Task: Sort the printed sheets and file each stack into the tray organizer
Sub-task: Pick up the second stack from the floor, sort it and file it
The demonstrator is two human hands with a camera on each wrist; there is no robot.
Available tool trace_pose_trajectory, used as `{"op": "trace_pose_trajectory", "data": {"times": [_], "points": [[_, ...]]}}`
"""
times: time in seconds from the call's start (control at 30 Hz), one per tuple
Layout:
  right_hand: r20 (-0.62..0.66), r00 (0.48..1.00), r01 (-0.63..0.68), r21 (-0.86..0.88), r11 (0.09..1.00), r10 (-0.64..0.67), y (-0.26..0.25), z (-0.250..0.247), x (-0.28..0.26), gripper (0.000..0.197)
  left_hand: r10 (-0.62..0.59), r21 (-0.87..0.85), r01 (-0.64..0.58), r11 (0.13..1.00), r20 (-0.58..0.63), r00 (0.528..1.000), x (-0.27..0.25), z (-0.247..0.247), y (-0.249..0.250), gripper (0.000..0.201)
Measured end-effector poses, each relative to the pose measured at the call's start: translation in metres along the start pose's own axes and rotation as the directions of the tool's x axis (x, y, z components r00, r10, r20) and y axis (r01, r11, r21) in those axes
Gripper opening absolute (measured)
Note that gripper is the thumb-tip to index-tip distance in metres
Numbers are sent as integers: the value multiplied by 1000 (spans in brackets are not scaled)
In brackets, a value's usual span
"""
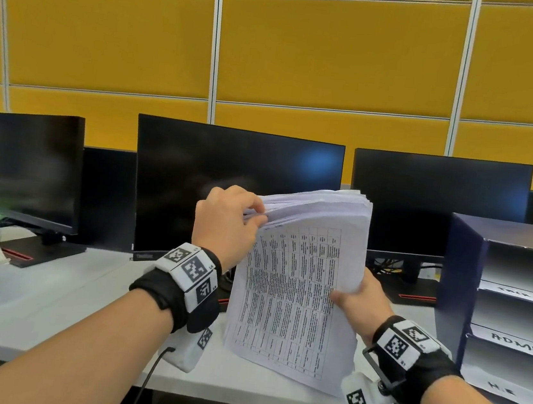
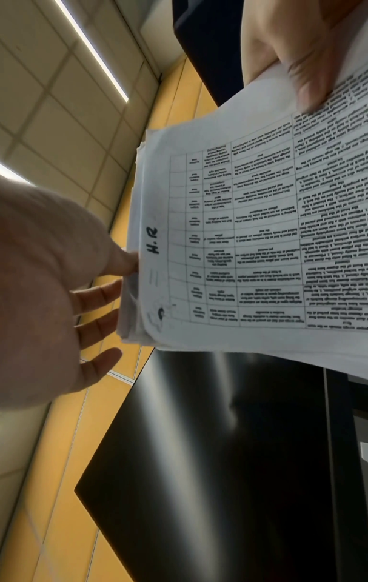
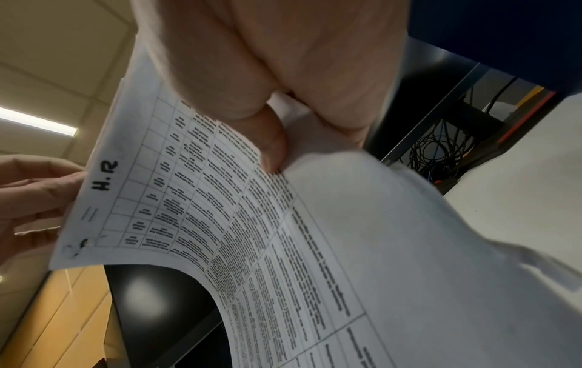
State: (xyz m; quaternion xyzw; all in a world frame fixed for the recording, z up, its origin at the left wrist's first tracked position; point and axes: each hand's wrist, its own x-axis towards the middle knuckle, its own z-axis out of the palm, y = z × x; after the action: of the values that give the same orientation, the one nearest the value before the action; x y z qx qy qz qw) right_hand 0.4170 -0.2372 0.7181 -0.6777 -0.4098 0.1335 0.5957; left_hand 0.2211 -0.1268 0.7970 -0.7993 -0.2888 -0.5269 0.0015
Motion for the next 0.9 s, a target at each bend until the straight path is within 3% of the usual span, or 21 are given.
{"op": "trace_pose_trajectory", "data": {"times": [0.4, 0.63, 0.8, 0.9], "points": [[7, 1000, 6, 2, 1000, -6, -2, 0, -2, 49, 38, -60, -34, 998, 77, 996, 12, 5, 33, 15], [12, 999, 48, -46, 998, -47, 2, -1, 0, 45, -170, -166, 193, 967, 140, 975, 19, 8, 26, 14], [20, 998, 54, -48, 997, -54, 4, -1, 0, 44, -179, -174, 196, 965, 106, 978, 16, 7, 24, 13], [19, 998, 60, -51, 997, -59, 4, -1, 0, 43, -102, -147, 108, 983, 48, 994, 14, 10, 19, 14]]}}
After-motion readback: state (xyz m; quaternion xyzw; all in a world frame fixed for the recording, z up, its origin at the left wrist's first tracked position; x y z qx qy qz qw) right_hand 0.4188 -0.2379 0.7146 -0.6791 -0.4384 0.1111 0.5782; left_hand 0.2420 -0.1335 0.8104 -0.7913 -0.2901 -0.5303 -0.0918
